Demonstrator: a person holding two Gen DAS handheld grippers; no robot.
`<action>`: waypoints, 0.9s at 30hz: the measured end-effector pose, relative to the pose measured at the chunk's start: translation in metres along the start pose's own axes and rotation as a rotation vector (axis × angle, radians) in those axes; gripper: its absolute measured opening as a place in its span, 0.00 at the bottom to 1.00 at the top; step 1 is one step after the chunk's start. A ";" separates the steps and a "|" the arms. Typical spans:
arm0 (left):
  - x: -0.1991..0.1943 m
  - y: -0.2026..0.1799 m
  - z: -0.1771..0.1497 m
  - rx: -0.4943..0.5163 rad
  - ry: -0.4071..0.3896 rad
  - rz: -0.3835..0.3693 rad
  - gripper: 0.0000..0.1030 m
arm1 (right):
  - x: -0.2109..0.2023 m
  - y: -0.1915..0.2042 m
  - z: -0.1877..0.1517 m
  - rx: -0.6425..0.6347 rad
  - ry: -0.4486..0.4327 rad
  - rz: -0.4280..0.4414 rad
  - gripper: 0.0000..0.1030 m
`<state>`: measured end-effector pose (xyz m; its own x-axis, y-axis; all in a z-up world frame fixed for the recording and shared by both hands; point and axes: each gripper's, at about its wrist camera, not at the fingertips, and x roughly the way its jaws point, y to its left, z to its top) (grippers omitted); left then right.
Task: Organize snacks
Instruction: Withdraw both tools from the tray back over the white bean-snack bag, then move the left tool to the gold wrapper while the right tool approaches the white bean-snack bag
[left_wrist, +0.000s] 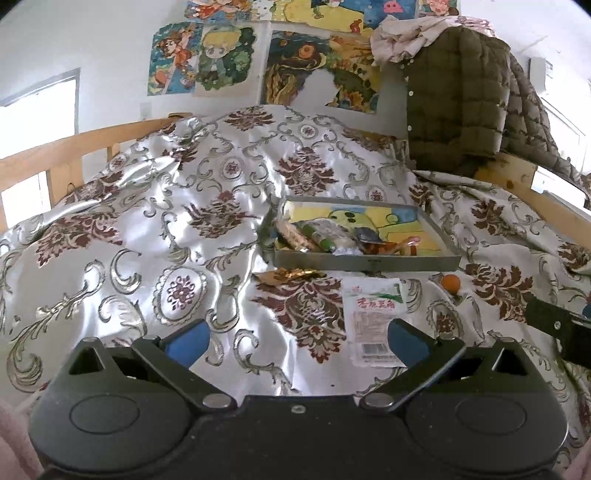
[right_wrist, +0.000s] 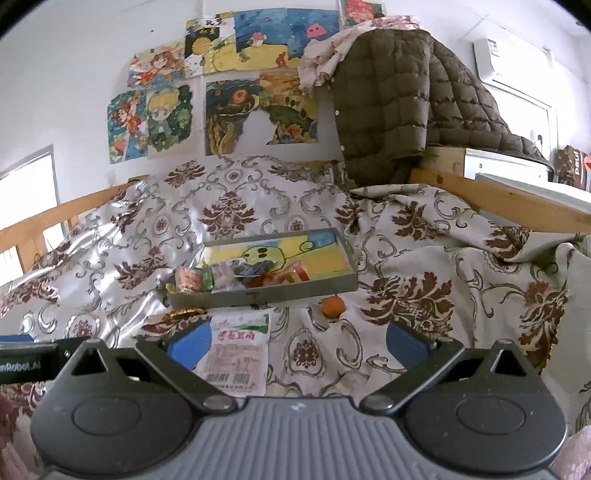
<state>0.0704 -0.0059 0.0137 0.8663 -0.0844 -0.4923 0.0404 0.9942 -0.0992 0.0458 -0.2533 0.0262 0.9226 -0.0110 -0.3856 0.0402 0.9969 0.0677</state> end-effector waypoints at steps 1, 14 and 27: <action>0.000 0.001 -0.001 -0.006 0.011 0.005 0.99 | -0.002 0.001 -0.001 -0.005 0.002 0.004 1.00; -0.011 0.002 -0.015 -0.043 0.061 0.035 0.99 | -0.012 0.013 -0.009 -0.063 0.032 0.012 1.00; -0.006 0.001 -0.012 -0.031 0.065 0.078 0.99 | 0.008 0.028 -0.014 -0.109 0.114 0.049 1.00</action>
<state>0.0594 -0.0050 0.0056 0.8323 -0.0115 -0.5543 -0.0424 0.9955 -0.0843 0.0492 -0.2247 0.0120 0.8727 0.0406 -0.4865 -0.0514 0.9986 -0.0089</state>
